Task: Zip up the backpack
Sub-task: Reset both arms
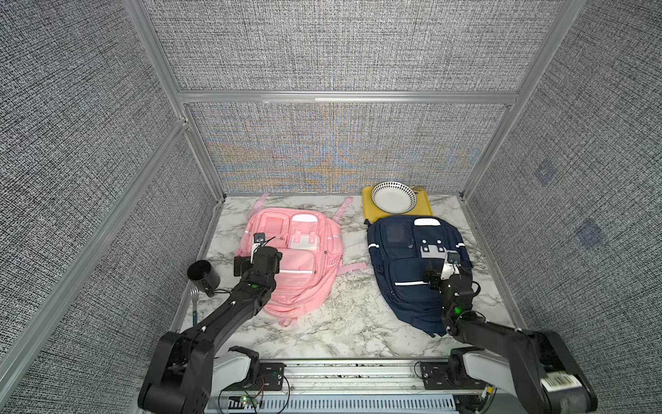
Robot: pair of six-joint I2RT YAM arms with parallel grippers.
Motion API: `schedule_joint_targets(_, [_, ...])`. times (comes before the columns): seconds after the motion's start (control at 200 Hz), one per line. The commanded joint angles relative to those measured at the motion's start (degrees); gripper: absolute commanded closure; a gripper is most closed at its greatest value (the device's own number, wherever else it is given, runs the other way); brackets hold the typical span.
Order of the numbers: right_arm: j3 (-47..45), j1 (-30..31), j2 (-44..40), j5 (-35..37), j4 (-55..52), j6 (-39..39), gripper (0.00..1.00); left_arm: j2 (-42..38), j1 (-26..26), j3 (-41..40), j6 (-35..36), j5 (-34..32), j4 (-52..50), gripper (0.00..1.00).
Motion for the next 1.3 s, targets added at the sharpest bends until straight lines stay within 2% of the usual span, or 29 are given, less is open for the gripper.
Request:
schedule_joint_targets(0.0, [2.6,-0.6,6.5,-2.3,14.5,-0.3,0.03,5.5,2.8,-1.7,8.2,6.3,20.0,0.0])
schedule_joint_targets(0.045, [4.7,-0.7,10.3,-3.4,14.1,-0.3,0.03,8.2,4.1,-2.3,8.2,8.8,24.8,0.0])
schedule_joint_targets(0.125, [2.8,-1.4,15.8,-3.9,23.0,0.1,0.02,8.0,6.6,0.9,7.9,13.9,17.2,0.0])
schedule_joint_targets(0.205, [3.5,-1.5,14.2,-4.7,18.3,0.2,0.02,7.2,9.4,0.4,6.5,16.9,17.1,0.0])
schedule_joint_targets(0.255, [4.0,-1.7,15.3,-5.1,19.4,0.1,0.02,5.4,9.8,-1.4,5.6,17.0,18.6,0.0])
schedule_joint_targets(0.31, [4.7,-2.1,14.6,-5.8,17.1,0.6,0.02,2.9,10.0,-3.4,3.9,20.7,19.9,0.0])
schedule_joint_targets(0.375, [4.7,-2.3,14.9,-5.8,17.4,0.7,0.03,0.9,10.1,-7.6,2.7,26.3,28.9,0.0])
schedule_joint_targets(0.4, [4.7,-2.4,14.7,-6.0,17.0,0.7,0.02,0.9,10.1,-8.0,2.6,26.9,29.2,0.0])
schedule_joint_targets(0.485, [4.8,-2.5,14.8,-6.1,17.0,0.8,0.02,6.4,11.7,-3.6,1.1,26.4,24.5,0.0])
schedule_joint_targets(0.556, [4.9,-2.5,14.8,-6.2,17.0,0.8,0.02,14.2,12.4,-3.1,0.7,29.8,30.9,0.0])
schedule_joint_targets(0.596, [4.9,-2.6,14.9,-6.3,17.0,0.8,0.02,16.1,12.4,-3.7,2.1,32.9,35.7,0.0])
schedule_joint_targets(0.636, [5.0,-2.6,14.9,-6.4,16.8,0.8,0.02,16.0,12.4,-4.5,1.8,32.5,36.7,0.0])
schedule_joint_targets(0.711, [5.0,-2.8,14.9,-6.7,16.7,0.9,0.03,13.6,12.4,-1.5,3.4,33.5,26.5,0.0])
schedule_joint_targets(0.786, [5.1,-2.9,14.8,-6.9,16.7,1.0,0.02,14.7,12.2,-3.3,2.7,32.7,32.2,0.0])
schedule_joint_targets(0.936, [5.1,-2.9,14.8,-7.0,16.6,1.0,0.03,13.8,12.2,-2.1,3.2,33.6,28.2,0.0])
schedule_joint_targets(1.291, [5.0,-2.9,14.9,-7.0,16.7,1.0,0.03,14.2,12.2,-1.8,3.5,34.0,28.2,0.0])
